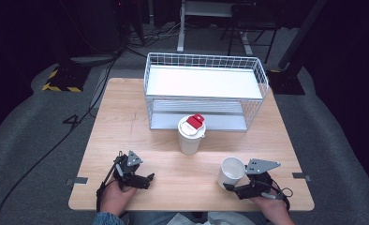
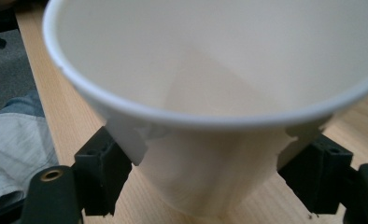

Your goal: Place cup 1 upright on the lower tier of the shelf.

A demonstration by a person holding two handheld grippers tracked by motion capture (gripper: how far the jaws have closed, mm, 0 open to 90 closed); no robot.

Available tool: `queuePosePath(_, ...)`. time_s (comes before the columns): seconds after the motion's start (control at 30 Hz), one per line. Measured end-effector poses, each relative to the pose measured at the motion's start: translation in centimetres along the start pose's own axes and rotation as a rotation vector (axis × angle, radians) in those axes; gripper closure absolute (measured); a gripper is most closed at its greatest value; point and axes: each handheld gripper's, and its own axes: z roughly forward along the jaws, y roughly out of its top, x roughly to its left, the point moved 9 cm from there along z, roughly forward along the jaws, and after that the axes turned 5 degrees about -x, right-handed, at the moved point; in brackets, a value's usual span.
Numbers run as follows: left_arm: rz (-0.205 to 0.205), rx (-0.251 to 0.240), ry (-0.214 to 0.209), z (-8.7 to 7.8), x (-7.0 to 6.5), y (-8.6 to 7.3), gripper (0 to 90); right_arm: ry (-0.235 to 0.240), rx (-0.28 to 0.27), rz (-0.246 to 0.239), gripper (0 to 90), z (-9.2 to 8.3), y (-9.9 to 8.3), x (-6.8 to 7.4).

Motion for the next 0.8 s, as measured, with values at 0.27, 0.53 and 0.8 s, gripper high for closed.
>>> queuePosePath(0.27,-0.003,-0.001,0.001,0.0,0.0,0.0,0.0,-0.028,-0.016,-0.011,23.6,-0.2,2.1,-0.8)
queuePosePath(0.53,-0.004,-0.001,0.005,0.0,0.1,0.0,0.0,-0.066,-0.049,-0.007,23.5,-0.1,4.4,-2.2)
queuePosePath(0.8,-0.004,-0.001,0.006,0.0,0.1,0.0,0.0,-0.136,-0.060,-0.010,23.5,0.3,6.3,-3.7)
